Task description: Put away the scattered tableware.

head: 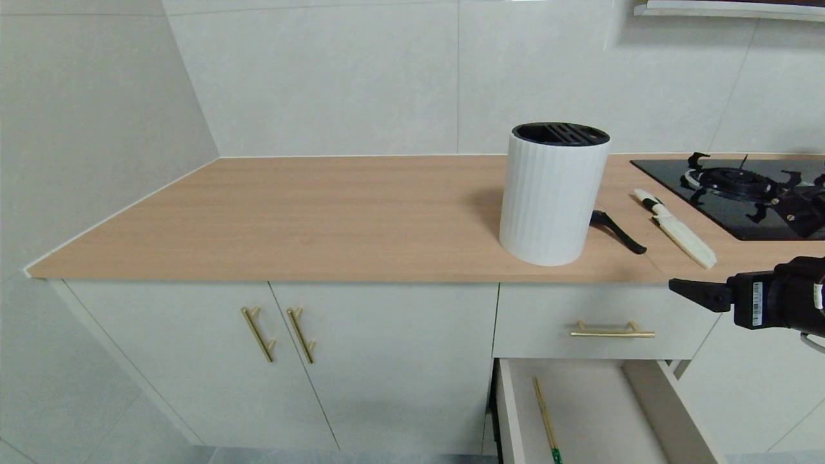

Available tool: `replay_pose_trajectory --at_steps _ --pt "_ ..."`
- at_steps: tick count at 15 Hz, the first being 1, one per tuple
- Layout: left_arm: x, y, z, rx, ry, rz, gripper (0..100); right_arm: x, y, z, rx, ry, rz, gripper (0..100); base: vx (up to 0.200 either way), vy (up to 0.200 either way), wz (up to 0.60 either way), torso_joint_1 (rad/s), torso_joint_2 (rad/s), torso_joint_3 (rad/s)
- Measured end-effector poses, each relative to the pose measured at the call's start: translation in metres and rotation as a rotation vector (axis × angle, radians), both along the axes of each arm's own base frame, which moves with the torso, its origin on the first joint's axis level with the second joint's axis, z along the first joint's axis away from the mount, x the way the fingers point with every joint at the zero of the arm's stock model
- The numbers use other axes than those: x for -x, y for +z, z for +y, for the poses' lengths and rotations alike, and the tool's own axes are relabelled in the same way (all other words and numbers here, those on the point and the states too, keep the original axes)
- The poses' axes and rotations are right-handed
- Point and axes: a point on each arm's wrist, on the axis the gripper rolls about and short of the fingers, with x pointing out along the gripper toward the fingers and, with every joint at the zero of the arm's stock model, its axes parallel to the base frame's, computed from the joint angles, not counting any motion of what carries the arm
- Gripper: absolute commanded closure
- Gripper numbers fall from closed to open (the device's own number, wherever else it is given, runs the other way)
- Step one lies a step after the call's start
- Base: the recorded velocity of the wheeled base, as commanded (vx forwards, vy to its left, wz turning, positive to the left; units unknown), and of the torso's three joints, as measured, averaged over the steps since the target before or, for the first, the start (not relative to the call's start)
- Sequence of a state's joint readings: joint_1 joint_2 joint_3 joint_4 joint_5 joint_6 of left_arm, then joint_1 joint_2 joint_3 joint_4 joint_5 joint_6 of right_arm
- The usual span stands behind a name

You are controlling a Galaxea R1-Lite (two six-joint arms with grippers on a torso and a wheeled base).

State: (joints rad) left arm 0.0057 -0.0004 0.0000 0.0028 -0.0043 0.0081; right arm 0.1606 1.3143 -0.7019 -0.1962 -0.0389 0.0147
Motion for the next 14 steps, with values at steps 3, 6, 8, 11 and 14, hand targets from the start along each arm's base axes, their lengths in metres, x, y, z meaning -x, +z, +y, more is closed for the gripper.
replay_pose_trajectory --at_steps 3,6,8,11,14 --pt "0.0 0.0 0.0 0.0 0.0 0.0 0 0.0 0.0 0.0 0.006 0.009 -0.005 0 0.0 0.0 0.0 0.159 -0.35 -0.198" --pt "0.0 0.0 0.0 0.0 0.0 0.0 0 -0.006 0.002 0.001 0.006 0.007 -0.04 0 0.0 0.0 0.0 0.031 -0.06 -0.037" --pt "0.0 0.0 0.0 0.0 -0.001 0.0 0 -0.019 0.003 0.001 0.003 0.002 -0.061 0 0.0 0.0 0.0 0.0 0.0 0.0" --pt "0.0 0.0 0.0 0.0 0.0 0.0 0 -0.055 0.012 0.0 -0.02 0.019 -0.087 0 0.0 0.0 0.0 0.0 0.0 0.0" --pt "0.0 0.0 0.0 0.0 0.0 0.0 0 -0.093 0.015 -0.004 -0.068 0.113 -0.088 0 0.0 0.0 0.0 0.0 0.0 0.0"
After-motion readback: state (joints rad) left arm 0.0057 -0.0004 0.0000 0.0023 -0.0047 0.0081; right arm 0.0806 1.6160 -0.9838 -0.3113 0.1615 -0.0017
